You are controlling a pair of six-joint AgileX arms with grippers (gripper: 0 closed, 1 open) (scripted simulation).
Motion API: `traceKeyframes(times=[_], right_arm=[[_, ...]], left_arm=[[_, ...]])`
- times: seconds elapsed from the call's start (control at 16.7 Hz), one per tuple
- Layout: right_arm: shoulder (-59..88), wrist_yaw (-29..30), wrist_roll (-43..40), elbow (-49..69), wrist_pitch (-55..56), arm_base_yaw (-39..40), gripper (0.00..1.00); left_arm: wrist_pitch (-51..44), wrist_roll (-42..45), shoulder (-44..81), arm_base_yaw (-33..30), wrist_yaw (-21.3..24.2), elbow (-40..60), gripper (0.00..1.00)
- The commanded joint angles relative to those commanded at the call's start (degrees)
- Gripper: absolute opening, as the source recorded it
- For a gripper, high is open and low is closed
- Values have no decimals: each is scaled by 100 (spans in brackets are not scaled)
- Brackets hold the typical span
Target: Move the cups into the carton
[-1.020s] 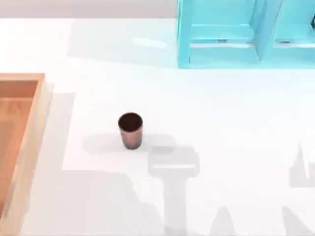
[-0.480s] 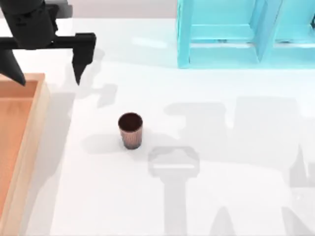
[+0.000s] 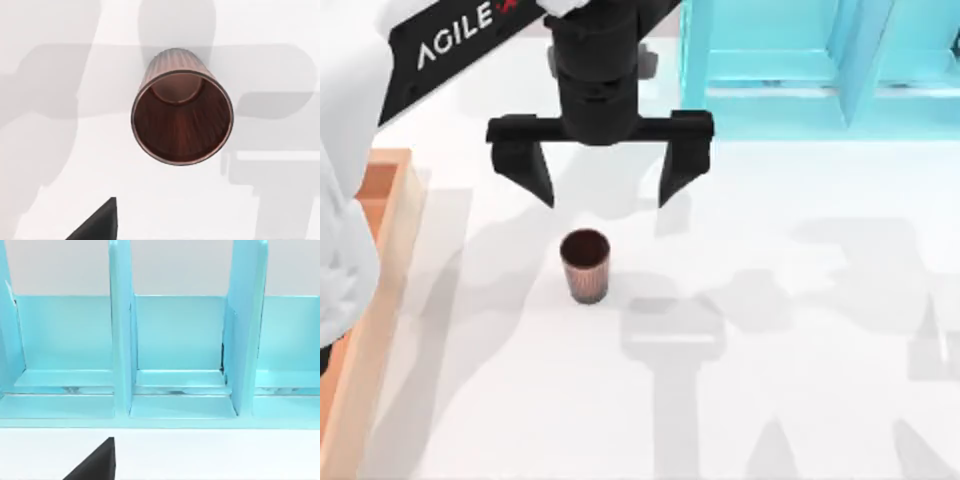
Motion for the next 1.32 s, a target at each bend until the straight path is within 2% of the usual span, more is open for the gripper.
traceKeyframes(times=[0.36, 0.84, 1.2, 1.32], right_arm=[[0, 0, 0, 0, 0, 0, 100], [0, 0, 0, 0, 0, 0, 100], [0, 0, 0, 0, 0, 0, 100], [0, 0, 0, 0, 0, 0, 100]], left_arm=[[86, 10, -12, 14, 4, -114, 100], [2005, 15, 102, 14, 1, -1890, 100], [2202, 15, 119, 14, 1, -2083, 100], [2202, 15, 119, 14, 1, -2083, 85]])
